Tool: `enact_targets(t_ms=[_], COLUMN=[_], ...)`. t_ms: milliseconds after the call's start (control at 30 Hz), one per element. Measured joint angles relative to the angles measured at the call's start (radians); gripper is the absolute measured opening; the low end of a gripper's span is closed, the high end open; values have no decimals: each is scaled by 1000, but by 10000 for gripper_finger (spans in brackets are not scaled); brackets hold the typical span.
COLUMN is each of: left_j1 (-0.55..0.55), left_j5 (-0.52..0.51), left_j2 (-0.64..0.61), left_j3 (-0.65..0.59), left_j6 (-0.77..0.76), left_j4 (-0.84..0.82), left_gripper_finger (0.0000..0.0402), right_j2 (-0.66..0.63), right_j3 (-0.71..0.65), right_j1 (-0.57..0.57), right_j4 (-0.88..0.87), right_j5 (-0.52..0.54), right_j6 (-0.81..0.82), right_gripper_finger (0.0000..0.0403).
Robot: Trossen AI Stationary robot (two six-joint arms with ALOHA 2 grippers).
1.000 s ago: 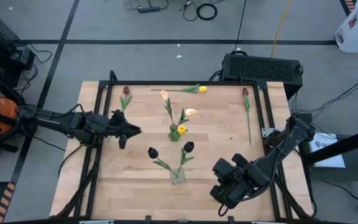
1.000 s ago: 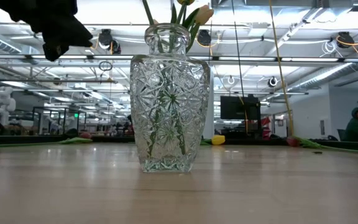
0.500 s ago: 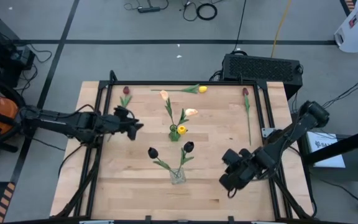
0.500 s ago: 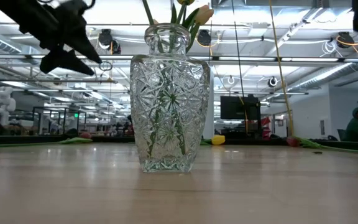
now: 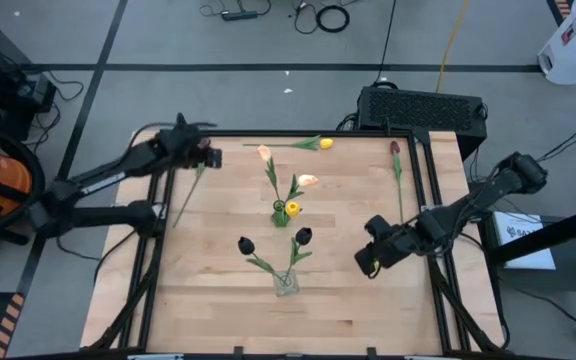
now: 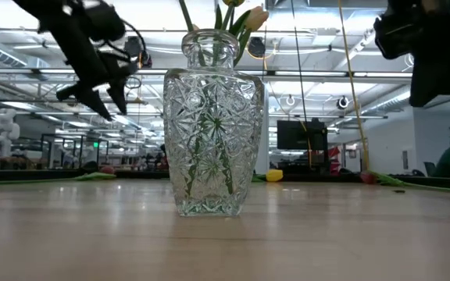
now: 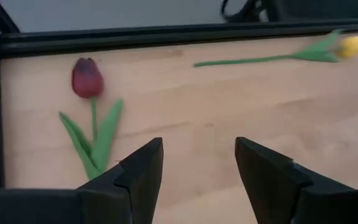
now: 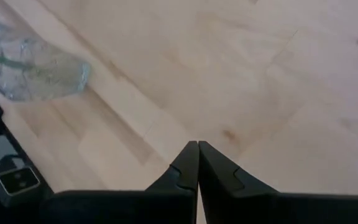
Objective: Sort flowers into vase by color
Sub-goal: Put the left red flower into the transparent vase
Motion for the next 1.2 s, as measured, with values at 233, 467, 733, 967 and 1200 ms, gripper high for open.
enact_targets(t_ms=[233, 467, 733, 967, 1200], left_j1=[186, 233, 250, 258, 277], left_j5=[144, 115, 83, -4, -2], left_j2=[201, 331, 451, 530, 613], left_j3=[74, 90, 90, 90, 116], left_j6=[118, 175, 175, 175, 173], left_j4=[-6, -67, -94, -93, -82], left_gripper_finger=[208, 208, 208, 208, 208], right_j2=[-9, -9, -9, -9, -9], right_j3=[0, 0, 0, 1, 1], right_j1=[-59, -91, -98, -98, -98], right_j4=[0, 0, 0, 0, 14], right_j5=[4, 3, 0, -2, -4], right_j6=[-37, -102, -164, -168, -143], right_gripper_finger=[0, 0, 0, 0, 0])
